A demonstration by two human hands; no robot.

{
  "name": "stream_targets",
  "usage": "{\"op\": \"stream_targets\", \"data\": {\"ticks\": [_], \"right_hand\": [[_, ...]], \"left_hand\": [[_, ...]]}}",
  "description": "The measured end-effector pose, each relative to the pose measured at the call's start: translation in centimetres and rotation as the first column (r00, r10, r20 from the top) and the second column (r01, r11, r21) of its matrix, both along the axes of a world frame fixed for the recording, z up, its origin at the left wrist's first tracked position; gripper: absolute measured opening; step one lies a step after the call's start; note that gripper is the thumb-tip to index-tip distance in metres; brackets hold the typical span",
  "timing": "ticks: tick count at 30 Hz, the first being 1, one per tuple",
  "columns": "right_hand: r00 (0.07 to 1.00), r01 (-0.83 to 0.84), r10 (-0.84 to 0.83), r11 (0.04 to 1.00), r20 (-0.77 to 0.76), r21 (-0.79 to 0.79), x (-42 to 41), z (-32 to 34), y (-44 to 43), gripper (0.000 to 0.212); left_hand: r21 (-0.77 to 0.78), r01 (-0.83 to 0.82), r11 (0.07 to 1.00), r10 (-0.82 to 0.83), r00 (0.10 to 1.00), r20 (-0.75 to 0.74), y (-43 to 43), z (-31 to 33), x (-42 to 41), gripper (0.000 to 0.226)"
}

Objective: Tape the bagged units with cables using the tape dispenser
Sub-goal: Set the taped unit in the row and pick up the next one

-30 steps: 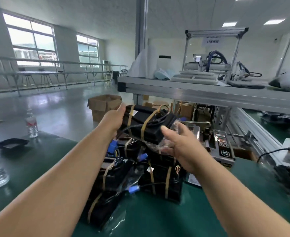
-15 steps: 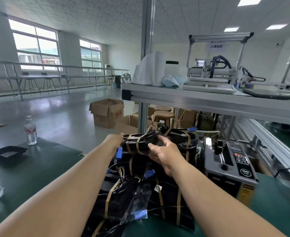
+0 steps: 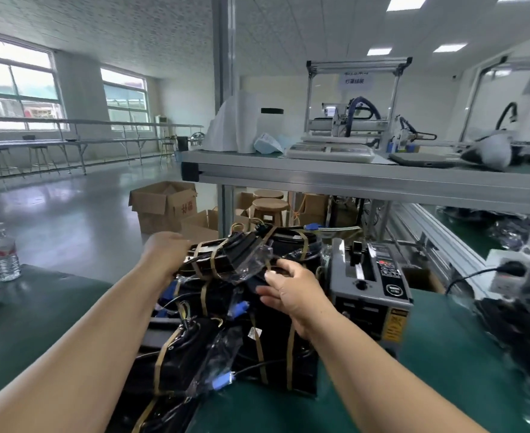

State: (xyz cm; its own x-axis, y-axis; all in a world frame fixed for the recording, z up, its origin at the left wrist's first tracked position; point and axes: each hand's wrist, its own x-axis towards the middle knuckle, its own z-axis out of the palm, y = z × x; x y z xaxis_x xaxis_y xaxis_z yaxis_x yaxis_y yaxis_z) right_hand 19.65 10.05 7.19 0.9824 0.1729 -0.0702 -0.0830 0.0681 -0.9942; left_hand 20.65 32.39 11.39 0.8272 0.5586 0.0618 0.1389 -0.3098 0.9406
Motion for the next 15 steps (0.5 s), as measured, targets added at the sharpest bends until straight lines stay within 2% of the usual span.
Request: {"op": "stream_targets", "data": {"ticks": [3, 7, 11, 15], "right_hand": [[0.999, 0.002, -0.001, 1.000, 0.038, -0.015, -2.7, 0.4, -3.3, 0.050], [0.990, 0.093, -0.090, 0.995, 0.113, -0.025, -6.2, 1.7, -9.7, 0.045], [0.936, 0.298, -0.278, 0.953, 0.217, -0.061, -10.4, 3.3, -17.9, 0.033], [0.824, 0.547, -0.470, 0.807, 0.317, -0.225, -15.4, 3.4, -26.7, 0.035]], "left_hand": [[0.161, 0.025, 0.987, -0.048, 0.989, 0.141, -3.9, 0.9, -1.9, 0.023], [0.238, 0.272, 0.932, -0.327, 0.916, 0.234, -13.1, 1.4, -5.5, 0.016], [0.205, 0.546, 0.812, -0.583, 0.775, 0.246, -23.8, 0.3, -8.5, 0.016], [0.154, 0.724, 0.672, -0.740, 0.646, 0.188, -33.8, -1.6, -10.8, 0.014]]}}
